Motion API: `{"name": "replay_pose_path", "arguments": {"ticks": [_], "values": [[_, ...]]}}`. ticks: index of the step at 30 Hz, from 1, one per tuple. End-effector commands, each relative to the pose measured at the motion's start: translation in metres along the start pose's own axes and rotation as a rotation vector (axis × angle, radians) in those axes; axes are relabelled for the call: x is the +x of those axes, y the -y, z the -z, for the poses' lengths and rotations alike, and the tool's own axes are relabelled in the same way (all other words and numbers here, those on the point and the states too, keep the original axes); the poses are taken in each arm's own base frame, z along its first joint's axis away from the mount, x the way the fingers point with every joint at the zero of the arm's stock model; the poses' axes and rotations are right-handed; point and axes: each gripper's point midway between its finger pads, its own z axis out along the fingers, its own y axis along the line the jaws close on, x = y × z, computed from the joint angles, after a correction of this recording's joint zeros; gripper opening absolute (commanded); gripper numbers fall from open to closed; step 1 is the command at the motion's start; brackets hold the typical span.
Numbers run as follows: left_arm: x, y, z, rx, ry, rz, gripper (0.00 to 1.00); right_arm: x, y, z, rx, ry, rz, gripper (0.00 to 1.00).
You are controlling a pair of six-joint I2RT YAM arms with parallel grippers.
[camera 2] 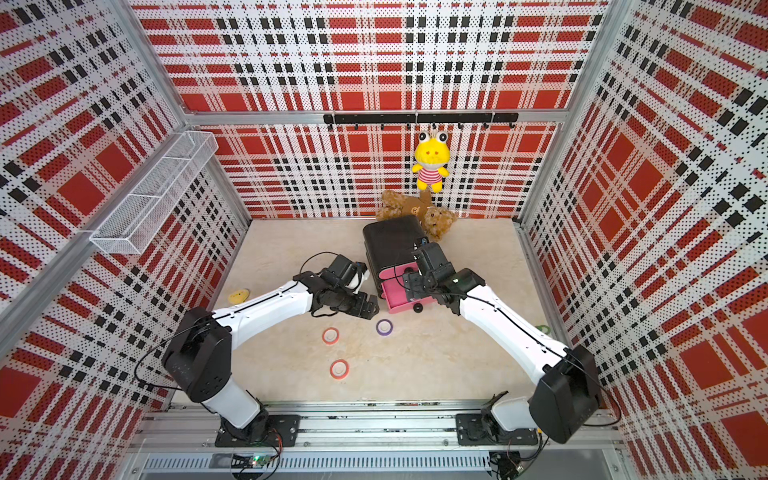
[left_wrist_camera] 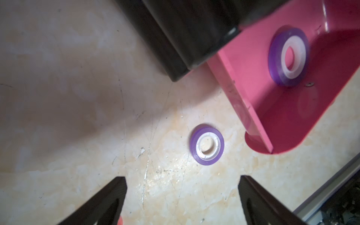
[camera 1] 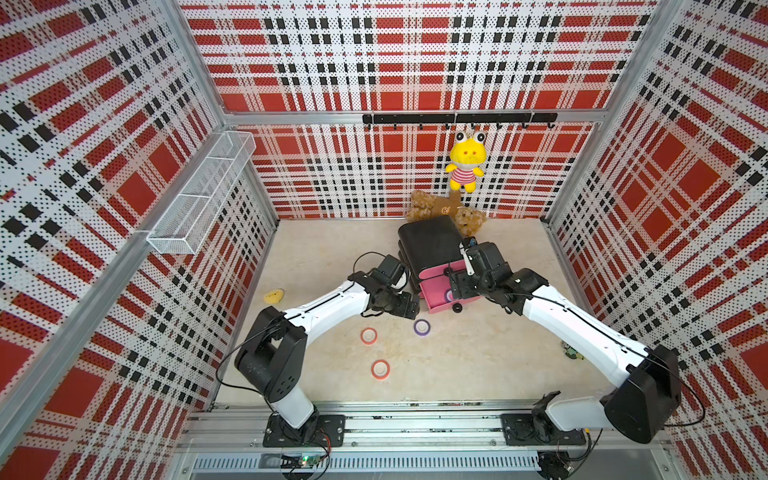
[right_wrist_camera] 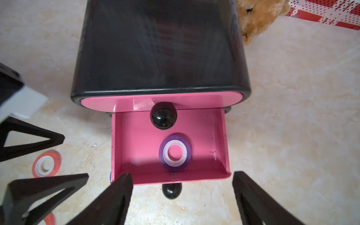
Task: Place the transparent tape into the drawer according to color
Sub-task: Place the tape in the drawer, then pick up the tape at the center of the board.
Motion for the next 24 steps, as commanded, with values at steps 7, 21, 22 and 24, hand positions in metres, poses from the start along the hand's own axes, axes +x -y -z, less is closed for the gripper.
{"name": "replay_pose_path", "arguments": {"ticks": [7,21,22,24], "values": [[0.024,-0.001,-0.027,-0.132,-0.126,0.006,0.93,0.012,0.025,0.027,0.018,0.028,-0.040,0.90],[0.035,0.002,-0.059,-0.185,-0.176,0.045,0.90,0.015,0.049,0.046,0.016,0.071,-0.079,0.91],[0.035,0.001,-0.060,-0.190,-0.175,0.047,0.89,0.016,0.050,0.047,0.019,0.073,-0.081,0.91],[0.034,-0.001,-0.062,-0.198,-0.174,0.056,0.89,0.015,0.051,0.048,0.013,0.079,-0.085,0.91]]}}
